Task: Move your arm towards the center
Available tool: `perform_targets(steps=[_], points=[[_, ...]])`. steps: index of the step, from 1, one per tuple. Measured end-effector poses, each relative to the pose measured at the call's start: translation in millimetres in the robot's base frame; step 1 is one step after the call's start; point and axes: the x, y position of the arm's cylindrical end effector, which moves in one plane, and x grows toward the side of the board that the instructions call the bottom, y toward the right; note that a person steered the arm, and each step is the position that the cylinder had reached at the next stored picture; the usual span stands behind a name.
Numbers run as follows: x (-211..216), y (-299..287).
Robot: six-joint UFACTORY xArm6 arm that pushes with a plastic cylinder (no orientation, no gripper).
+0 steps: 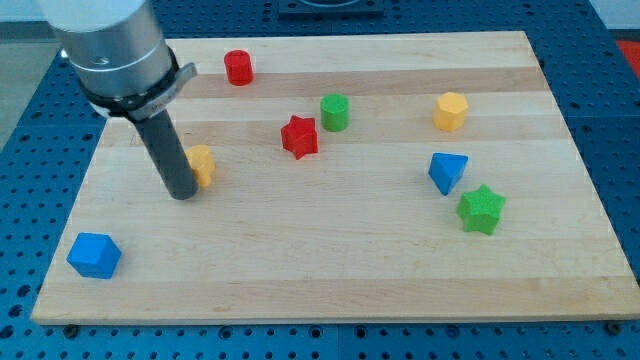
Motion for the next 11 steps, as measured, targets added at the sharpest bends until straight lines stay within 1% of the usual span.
perform_targets(steps=[3, 7, 9, 10, 11], points=[[-1, 75], [-25, 167], [-41, 184], [-54, 206], [-55, 217]])
